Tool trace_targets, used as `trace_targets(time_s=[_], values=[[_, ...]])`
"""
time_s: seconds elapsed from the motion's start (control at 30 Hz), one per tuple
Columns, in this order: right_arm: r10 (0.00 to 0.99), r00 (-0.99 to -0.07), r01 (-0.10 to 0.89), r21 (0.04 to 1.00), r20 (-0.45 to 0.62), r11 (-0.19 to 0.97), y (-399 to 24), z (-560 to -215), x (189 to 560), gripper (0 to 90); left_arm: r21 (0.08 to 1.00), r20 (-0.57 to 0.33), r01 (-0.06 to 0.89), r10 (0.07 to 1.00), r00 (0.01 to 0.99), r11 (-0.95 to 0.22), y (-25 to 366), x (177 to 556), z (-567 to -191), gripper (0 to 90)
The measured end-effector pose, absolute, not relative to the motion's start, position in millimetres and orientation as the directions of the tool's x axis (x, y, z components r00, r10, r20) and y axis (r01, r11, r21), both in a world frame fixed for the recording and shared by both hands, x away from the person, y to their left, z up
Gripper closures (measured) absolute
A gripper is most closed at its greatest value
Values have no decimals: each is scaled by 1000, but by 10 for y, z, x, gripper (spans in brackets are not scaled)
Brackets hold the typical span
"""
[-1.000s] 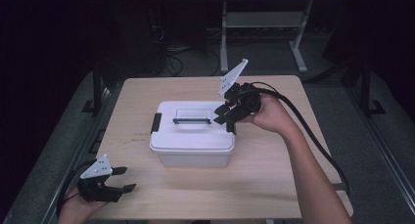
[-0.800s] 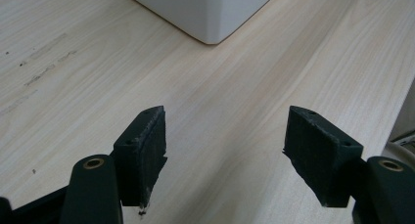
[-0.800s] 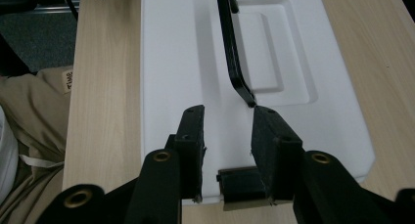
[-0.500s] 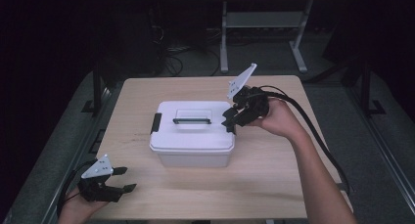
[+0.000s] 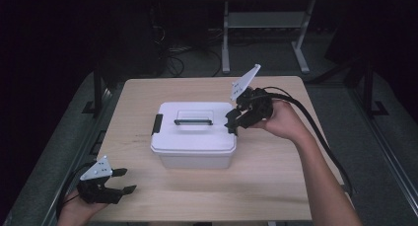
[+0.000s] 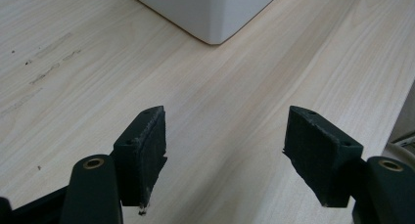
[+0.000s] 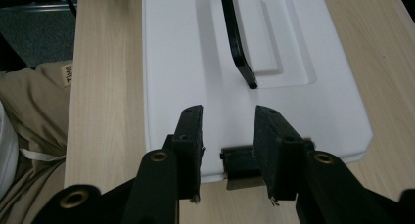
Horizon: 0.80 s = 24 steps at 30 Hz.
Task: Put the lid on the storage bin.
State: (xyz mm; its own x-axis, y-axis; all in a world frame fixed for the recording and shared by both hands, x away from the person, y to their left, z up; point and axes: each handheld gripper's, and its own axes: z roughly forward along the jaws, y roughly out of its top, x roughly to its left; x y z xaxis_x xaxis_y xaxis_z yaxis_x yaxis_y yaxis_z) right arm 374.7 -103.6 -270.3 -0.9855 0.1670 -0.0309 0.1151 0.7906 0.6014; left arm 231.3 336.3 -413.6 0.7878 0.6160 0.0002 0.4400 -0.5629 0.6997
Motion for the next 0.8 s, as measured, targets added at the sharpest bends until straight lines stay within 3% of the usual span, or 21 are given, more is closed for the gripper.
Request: trace_targets(time_s=[0.47, 0.8], values=[[169, -985, 114, 610, -34, 784, -1096, -2725, 3719, 630, 700, -2, 444, 620, 784, -559, 3380, 2310, -4136, 318], [210, -978, 166, 601, -3, 782, -1280, -2873, 3704, 626, 698, -5, 447, 620, 784, -560, 3364, 2315, -4151, 317]])
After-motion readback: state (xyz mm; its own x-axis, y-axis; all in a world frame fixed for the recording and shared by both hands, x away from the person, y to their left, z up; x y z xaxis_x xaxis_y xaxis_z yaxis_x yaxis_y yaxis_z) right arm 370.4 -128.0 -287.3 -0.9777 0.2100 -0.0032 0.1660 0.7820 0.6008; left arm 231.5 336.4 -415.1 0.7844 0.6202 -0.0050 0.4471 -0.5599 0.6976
